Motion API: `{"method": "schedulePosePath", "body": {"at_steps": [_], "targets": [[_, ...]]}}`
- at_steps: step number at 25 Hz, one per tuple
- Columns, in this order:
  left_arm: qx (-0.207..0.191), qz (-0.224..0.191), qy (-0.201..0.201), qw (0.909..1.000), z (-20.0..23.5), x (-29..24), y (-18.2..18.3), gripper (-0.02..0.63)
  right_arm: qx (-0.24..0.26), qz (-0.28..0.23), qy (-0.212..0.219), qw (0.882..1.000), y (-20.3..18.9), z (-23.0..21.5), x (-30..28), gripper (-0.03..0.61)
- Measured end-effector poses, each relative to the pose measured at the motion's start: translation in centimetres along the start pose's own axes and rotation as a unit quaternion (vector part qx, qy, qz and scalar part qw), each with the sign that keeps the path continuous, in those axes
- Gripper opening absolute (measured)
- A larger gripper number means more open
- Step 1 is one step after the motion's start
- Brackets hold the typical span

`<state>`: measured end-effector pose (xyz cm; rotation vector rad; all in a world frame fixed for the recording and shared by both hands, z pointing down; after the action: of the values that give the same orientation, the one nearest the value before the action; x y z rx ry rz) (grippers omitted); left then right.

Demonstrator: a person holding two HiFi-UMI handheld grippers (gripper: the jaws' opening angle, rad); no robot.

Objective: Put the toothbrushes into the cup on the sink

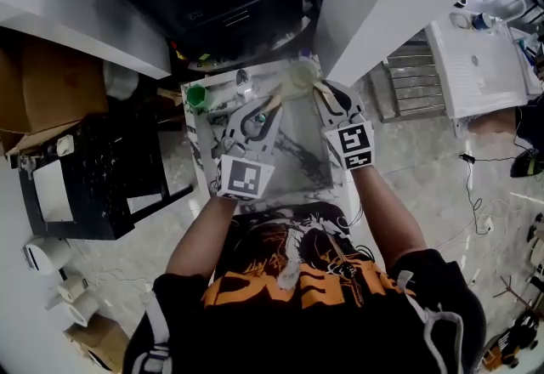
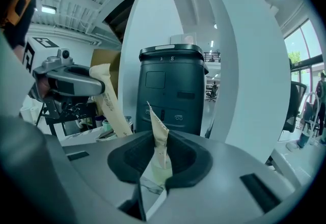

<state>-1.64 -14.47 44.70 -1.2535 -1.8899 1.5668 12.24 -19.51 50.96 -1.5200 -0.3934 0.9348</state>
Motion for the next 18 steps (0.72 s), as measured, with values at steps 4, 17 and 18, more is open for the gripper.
{"method": "schedulePosePath", "body": {"at_steps": [4, 17, 18], "targets": [[0.018, 0.007, 0.003, 0.9998, 0.0, 0.4, -0.7, 0.084, -0.008, 0.033, 0.032, 0.999, -1.2, 0.6, -1.5, 0.103], [0.016, -0.001, 0.006, 0.9999, -0.7, 1.5, 0.3, 0.084, -0.007, 0.026, 0.062, 0.998, 0.5, 1.7, 0.3, 0.224], [0.015, -0.003, 0.008, 0.9998, -0.8, 1.7, 0.5, 0.084, -0.007, 0.025, 0.061, 0.998, 0.8, 1.8, 0.8, 0.225]]}}
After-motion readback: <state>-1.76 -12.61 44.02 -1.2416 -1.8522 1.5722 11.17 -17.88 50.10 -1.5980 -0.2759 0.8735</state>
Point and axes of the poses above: the fingertips, and each gripper's own axes: x backward along the fingers, z to its left, y out of its top, the point moved 5 cm from there along x, backward along the fingers, and after that the axes turned 4 degrees about y, right-handed, at the moved point
